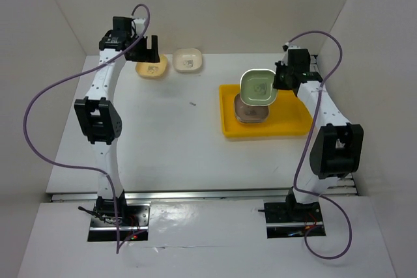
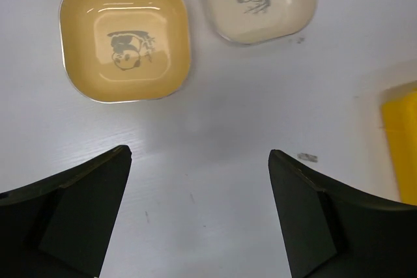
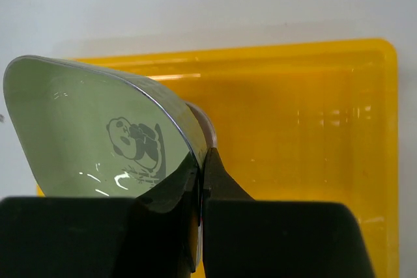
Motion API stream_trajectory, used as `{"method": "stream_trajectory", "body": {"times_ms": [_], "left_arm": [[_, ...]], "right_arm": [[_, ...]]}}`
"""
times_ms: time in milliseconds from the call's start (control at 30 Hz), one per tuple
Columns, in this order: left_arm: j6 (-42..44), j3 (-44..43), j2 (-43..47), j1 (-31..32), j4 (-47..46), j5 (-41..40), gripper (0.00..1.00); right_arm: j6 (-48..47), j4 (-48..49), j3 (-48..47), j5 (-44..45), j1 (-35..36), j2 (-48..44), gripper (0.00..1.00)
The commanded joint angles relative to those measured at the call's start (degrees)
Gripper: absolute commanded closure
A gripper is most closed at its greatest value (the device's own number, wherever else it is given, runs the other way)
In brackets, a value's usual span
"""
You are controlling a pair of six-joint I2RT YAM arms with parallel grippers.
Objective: Place the plates into the plastic bin on the countertop
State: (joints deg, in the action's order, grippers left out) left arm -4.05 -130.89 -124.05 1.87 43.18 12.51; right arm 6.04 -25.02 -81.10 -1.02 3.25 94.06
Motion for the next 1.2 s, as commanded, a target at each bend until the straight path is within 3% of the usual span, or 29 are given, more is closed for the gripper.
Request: {"method": "stream_trajectory", "body": {"times_ms": [0,200,267,300,333,367,467,733,867,1167], "left_arm": [[2.56,-4.72,-4.61,-1.69,-0.80,-0.74,0.00],[3.35,-4.72,-7.25,-2.31,-4.06,1.11,0.00],[3.35,-4.11,-7.26,-2.31,-4.68,0.58,0.00],[3.35,-3.50,-7.87,-2.31,-4.68,-0.03,0.00],[3.35,-3.49,-7.87,-2.31,-4.68,-0.03,0.00],[3.35,-3.49,-7.87,-2.31,-4.68,-0.03,0.00],[3.35,-2.36,-8.40,-2.84,-5.82,-0.65,0.00],[3.88,-3.32,-12.79,-3.97,-9.51,-5.65,0.00],[-0.85,-2.70,-15.41,-5.64,-15.13,-4.78,0.00],[-4.38,-4.55,-21.05,-6.26,-20.59,-10.84,0.01]], "right_arm": [[-3.67,-2.41,2.26,-6.80,-1.13,-0.20,1.00],[-2.53,-0.04,2.79,-8.21,-1.14,3.32,0.99],[-2.00,0.66,2.79,-8.21,-1.14,3.32,0.91],[-2.00,0.67,2.79,-8.21,-1.14,3.84,0.79],[-1.48,0.67,2.79,-8.21,-1.14,3.85,0.42],[-1.47,1.37,2.18,-8.21,-1.14,3.85,0.27],[-0.95,2.60,1.12,-9.52,-1.14,3.85,0.00],[0.81,5.67,-0.64,-14.97,-0.43,1.65,0.00],[-0.41,5.15,0.50,-16.91,2.90,0.43,0.00],[-0.95,2.52,2.97,-15.86,5.98,-1.42,0.00]]}}
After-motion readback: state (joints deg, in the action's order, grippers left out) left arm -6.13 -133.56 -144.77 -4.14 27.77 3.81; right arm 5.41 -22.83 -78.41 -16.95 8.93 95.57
